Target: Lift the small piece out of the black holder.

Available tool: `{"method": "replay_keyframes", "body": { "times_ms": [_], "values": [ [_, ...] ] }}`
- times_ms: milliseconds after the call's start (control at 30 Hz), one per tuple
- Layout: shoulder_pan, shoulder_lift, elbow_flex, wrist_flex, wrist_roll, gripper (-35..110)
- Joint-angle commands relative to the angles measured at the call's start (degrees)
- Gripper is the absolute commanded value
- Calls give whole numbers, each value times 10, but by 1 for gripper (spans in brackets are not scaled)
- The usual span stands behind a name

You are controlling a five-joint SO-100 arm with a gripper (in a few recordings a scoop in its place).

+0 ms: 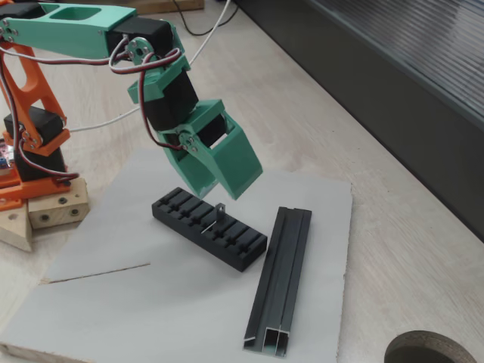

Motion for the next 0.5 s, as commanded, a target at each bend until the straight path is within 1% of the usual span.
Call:
{"method": "replay_keyframes", "body": {
  "times_ms": [0,167,333,467],
  "values": [
    [-10,10,-1,12,10,54],
    [-18,11,-3,24,10,54],
    [-70,11,-9,131,10,54],
    [-71,11,-11,154,10,54]
  ]
}}
